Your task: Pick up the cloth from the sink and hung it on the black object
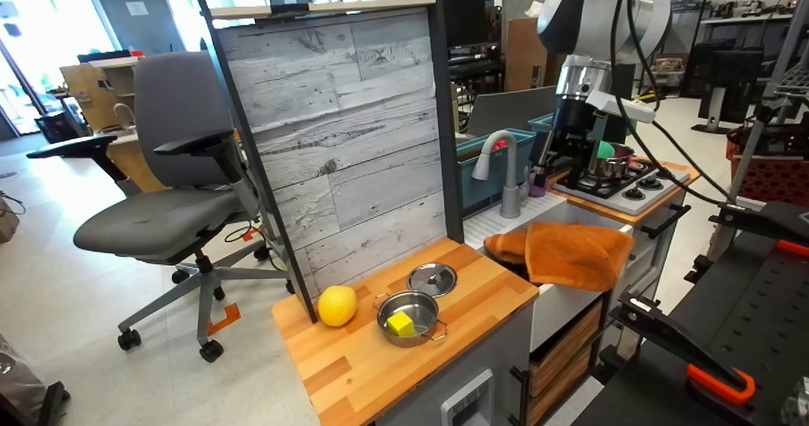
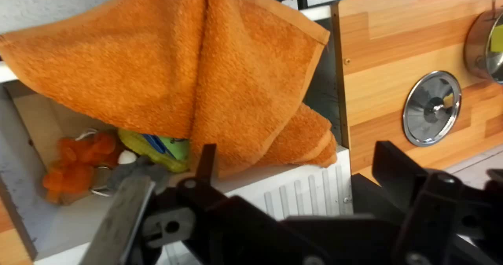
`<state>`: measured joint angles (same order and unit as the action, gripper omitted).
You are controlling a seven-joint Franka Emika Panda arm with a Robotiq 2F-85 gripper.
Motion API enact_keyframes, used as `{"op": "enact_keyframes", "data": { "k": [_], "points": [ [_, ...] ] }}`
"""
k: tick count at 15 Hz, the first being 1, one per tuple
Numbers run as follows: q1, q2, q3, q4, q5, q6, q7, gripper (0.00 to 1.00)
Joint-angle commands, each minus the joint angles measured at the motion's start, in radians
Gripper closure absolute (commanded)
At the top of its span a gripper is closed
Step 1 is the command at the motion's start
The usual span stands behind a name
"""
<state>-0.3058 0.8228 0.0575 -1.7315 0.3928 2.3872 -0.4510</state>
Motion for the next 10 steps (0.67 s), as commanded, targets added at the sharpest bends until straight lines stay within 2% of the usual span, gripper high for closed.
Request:
{"op": "enact_keyframes", "data": {
  "k": [1, 3, 5, 10],
  "points": [
    [0.002, 0.126, 0.041, 0.146, -0.019, 0.008, 0.040, 0.00],
    [0.014, 0.187, 0.024, 0.198, -0.039, 0.022, 0.081, 0.00],
    [0.047, 0.238, -0.022, 0.249, -0.074, 0.044, 0.177, 0.00],
    [0.079, 0.346, -0.106, 0.340, -0.177, 0.091, 0.339, 0.00]
  ]
}}
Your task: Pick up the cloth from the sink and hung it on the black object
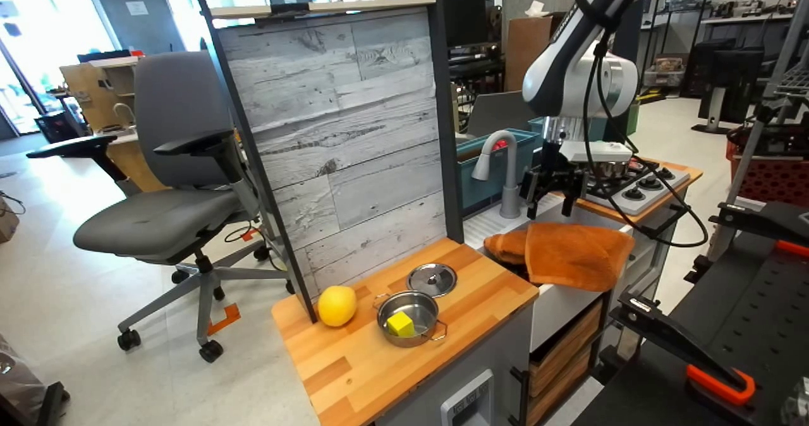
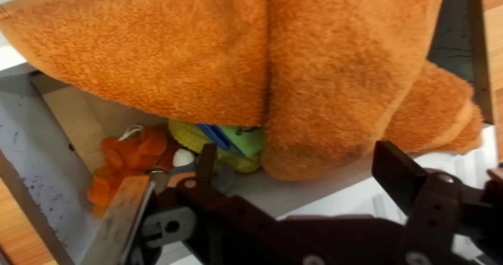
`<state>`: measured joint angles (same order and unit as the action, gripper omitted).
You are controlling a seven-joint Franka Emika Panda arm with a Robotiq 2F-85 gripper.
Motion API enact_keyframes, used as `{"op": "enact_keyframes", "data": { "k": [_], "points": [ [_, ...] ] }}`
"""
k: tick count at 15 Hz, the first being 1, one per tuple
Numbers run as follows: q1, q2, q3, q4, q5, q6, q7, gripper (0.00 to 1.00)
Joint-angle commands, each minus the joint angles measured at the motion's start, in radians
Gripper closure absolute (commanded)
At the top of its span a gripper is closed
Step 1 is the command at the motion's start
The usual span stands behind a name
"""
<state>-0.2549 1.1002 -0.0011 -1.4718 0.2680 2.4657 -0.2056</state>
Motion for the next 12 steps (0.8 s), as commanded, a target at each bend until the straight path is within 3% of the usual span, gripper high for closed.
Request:
{"op": "enact_keyframes", "data": {
  "k": [1, 5, 12],
  "points": [
    [0.034, 0.087, -0.062, 0.096, -0.069, 0.004, 0.125, 0.00],
    [0.034, 0.127, -0.081, 0.127, -0.109, -0.045, 0.177, 0.00],
    [0.024, 0.071, -0.074, 0.022, -0.117, -0.075, 0.160, 0.00]
  ]
}}
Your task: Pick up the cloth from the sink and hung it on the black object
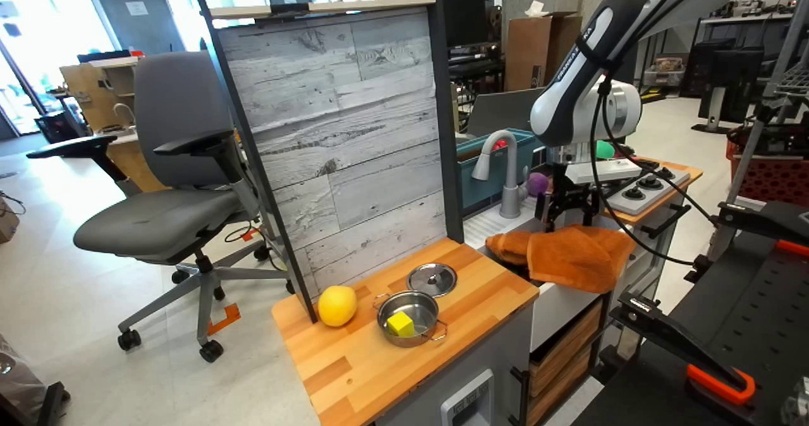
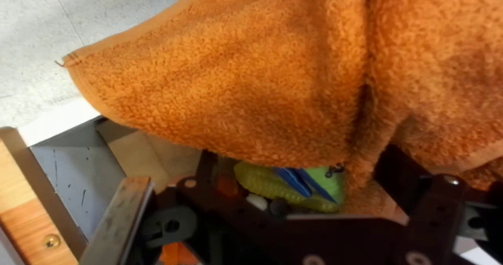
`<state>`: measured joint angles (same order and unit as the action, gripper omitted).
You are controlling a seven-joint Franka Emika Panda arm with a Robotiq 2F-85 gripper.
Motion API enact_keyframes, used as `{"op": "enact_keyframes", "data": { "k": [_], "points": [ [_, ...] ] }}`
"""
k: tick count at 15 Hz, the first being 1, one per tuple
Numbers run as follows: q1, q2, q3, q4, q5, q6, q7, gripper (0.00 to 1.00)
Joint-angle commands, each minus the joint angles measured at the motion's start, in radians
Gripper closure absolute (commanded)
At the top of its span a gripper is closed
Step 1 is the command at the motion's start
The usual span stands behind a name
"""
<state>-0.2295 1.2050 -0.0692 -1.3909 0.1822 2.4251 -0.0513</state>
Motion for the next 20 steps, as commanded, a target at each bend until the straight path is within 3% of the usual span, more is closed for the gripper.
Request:
{"op": "enact_keyframes", "data": {
  "k": [1, 2, 4, 12, 14, 20],
  "points": [
    [-0.004, -0.041, -0.004, -0.072, -0.031, -0.029, 0.000, 0.00],
    [-0.005, -0.048, -0.006, -0.087, -0.032, -0.023, -0.004, 0.25],
    [-0.002, -0.078, -0.002, -0.118, -0.033, -0.022, -0.010, 0.32],
    [-0.015, -0.147, 0.027, -0.153, -0.015, -0.047, -0.044, 0.95],
    [-0.023, -0.166, 0.040, -0.108, -0.002, -0.095, -0.036, 1.00],
    [-0.080, -0.300, 0.106, 0.081, 0.077, -0.450, -0.049, 0.99]
  ]
}}
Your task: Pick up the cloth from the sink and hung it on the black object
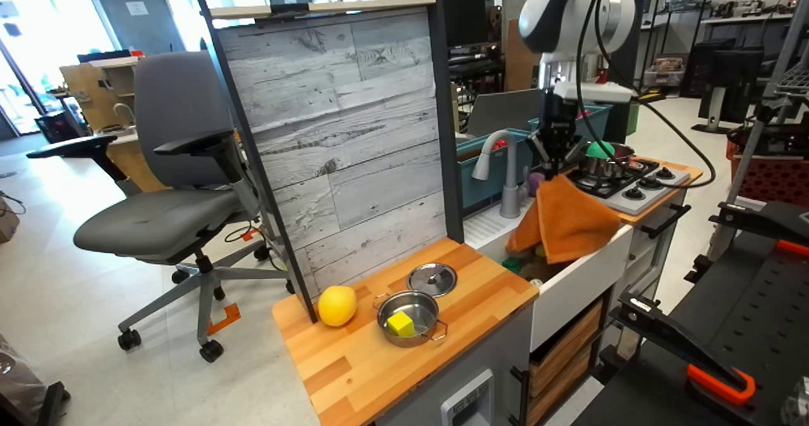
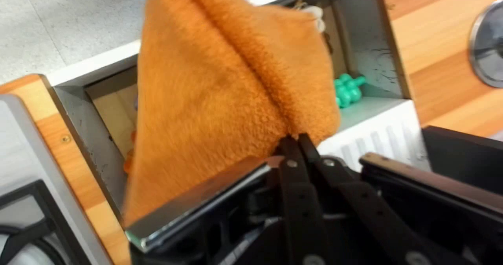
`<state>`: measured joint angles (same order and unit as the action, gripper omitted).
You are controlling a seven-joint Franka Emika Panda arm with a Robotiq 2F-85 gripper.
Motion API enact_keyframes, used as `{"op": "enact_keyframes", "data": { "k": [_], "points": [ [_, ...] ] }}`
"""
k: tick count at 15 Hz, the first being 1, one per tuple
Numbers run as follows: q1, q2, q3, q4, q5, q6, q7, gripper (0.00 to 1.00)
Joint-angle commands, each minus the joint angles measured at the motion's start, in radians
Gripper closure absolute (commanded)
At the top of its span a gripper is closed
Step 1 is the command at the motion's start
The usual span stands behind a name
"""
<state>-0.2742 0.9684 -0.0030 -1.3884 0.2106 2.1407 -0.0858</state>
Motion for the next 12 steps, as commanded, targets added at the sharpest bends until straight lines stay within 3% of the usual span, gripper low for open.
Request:
{"op": "enact_keyframes", "data": {
  "k": [1, 6, 9, 12],
  "points": [
    [-0.035, -0.081, 0.044, 0.120, 0.064, -0.229, -0.005, 0.99],
    [0.025, -0.145, 0.056, 0.330, 0.117, -0.441, 0.088, 0.99],
    [0.046, -0.227, 0.027, 0.334, 0.112, -0.604, 0.214, 0.99],
    [0.022, -0.303, 0.014, 0.347, 0.143, -0.753, 0.282, 0.99]
  ]
}}
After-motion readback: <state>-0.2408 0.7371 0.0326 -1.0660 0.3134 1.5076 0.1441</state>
